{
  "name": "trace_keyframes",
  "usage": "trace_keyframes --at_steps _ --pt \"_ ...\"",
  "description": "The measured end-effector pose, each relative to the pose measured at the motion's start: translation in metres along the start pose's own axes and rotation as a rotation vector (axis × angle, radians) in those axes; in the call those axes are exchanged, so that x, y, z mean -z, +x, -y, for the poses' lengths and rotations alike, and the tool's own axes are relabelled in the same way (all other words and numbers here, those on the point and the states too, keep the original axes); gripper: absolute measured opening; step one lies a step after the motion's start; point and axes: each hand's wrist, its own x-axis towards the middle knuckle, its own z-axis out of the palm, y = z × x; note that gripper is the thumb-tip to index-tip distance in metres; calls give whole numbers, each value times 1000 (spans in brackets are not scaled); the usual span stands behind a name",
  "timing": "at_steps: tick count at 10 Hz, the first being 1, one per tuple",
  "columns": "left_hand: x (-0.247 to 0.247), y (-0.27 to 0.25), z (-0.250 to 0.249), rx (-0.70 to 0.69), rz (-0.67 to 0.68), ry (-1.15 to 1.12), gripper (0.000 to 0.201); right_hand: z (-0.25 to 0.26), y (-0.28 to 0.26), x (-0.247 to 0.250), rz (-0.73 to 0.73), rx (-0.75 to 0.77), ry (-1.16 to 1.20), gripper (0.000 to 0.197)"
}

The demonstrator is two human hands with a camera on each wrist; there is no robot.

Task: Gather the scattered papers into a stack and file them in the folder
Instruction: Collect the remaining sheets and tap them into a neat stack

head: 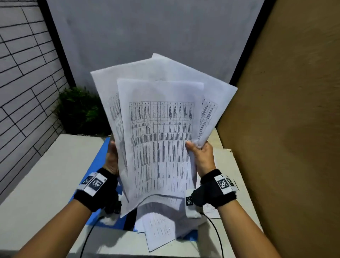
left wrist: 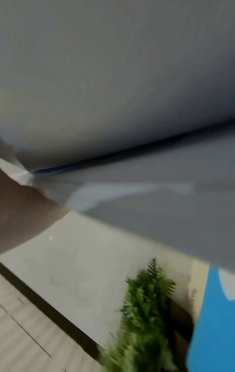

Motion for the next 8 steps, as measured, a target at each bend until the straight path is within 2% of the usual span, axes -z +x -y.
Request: trace_keyframes --at_steps 1,2,3,4,5,6,7,8 --pt "-9 -7 -2 395 158 -286 70 -4 -1 -1 -13 55 44 24" --pt "18 -13 -2 97 4 -421 50 -11 -3 2 -7 41 98 22" --pt "-2 -17 -1 -63 -57 8 93 -15 -3 4 -33 -9 161 19" --pt "4 -6 13 63 20 86 104 -17 3 8 -49 -28 176 25" --pt "4 -2 16 93 -44 428 82 -14 8 13 -13 14 134 26" --pt "3 5 15 64 -61 480 30 -3 10 16 72 71 135 23" --pt "0 5 18 80 7 397 38 2 8 16 179 63 119 60" --pt "3 1 26 85 79 329 79 -4 6 21 239 24 121 76"
